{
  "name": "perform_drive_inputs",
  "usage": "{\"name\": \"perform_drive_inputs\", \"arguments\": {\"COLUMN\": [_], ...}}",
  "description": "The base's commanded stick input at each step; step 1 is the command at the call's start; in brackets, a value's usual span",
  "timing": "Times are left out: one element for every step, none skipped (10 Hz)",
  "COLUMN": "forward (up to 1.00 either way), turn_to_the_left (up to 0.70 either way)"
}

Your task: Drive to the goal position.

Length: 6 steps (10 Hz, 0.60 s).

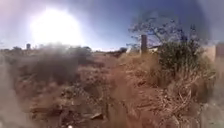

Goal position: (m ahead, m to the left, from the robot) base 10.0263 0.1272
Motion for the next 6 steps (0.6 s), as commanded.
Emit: {"name": "perform_drive_inputs", "arguments": {"forward": [0.50, 0.50, 0.50, 0.50, 0.50, 0.50], "turn_to_the_left": [0.00, 0.00, 0.00, 0.00, 0.00, 0.00]}}
